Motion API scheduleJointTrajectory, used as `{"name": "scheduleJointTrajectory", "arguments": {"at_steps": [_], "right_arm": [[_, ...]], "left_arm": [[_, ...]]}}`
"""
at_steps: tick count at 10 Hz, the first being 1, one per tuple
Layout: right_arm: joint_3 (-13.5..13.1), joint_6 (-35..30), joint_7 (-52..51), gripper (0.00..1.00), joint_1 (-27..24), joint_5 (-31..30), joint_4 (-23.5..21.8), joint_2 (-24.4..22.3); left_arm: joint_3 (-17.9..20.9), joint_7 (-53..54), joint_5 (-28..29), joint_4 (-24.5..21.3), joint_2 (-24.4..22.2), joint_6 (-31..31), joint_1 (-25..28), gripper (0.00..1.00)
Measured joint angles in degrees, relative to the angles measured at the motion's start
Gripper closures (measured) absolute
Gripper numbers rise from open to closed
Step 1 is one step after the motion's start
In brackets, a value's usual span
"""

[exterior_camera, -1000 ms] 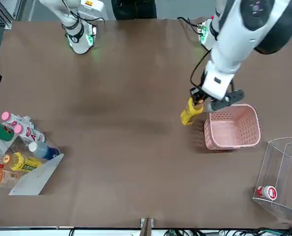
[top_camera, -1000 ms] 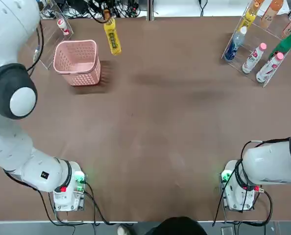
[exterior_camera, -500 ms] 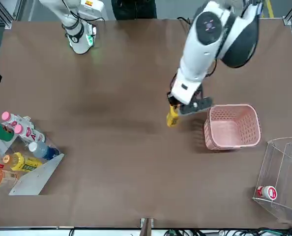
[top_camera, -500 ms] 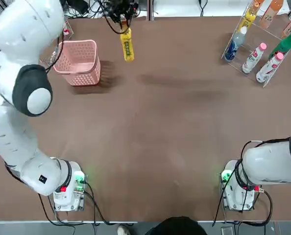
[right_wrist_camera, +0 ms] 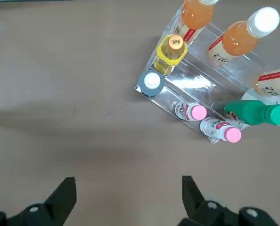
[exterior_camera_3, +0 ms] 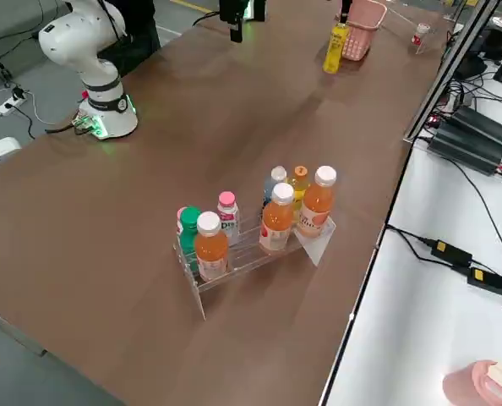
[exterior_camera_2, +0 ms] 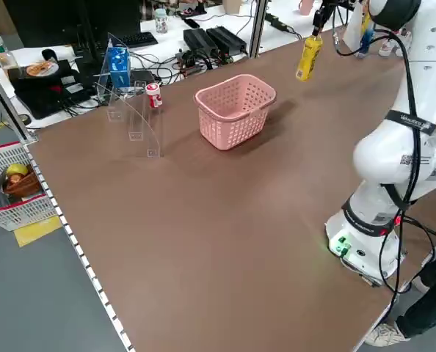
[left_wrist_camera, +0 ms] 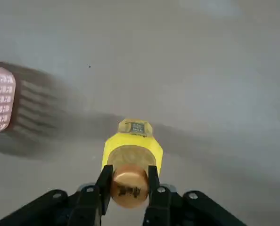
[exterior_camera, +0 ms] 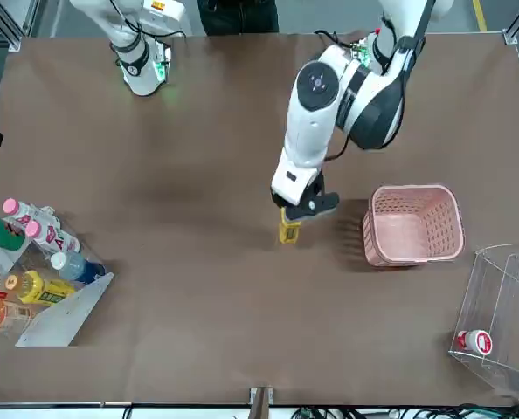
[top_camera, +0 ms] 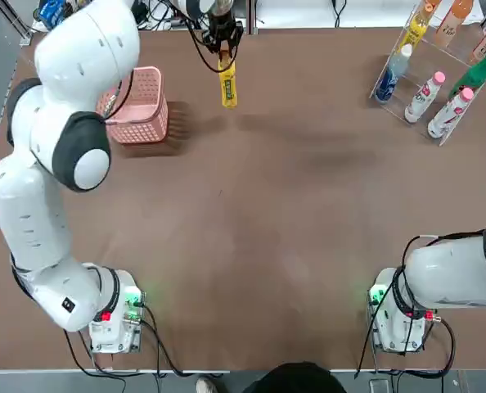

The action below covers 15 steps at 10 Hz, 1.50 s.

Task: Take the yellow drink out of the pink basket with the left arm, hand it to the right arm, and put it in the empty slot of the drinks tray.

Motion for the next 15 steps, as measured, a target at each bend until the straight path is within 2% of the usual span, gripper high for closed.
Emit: {"name": "scheduleJointTrajectory", "arguments": {"at_steps": [4,9,12,15], "right_arm": [[0.0,0.0,0.0,0.01,0.0,0.0,0.0,0.0],[0.0,0.0,0.0,0.01,0.0,0.0,0.0,0.0],[0.0,0.0,0.0,0.01,0.0,0.0,0.0,0.0],[0.0,0.0,0.0,0.01,0.0,0.0,0.0,0.0]], "left_arm": [[2.1,-3.3,0.0,3.3,3.8,3.6,-2.9,0.66],[2.4,-9.7,0.0,3.8,5.4,7.4,-6.0,0.66],[4.3,-10.9,0.0,3.9,6.6,8.5,-8.3,0.66],[6.0,-13.0,0.0,4.2,9.3,12.4,-9.8,0.66]]}}
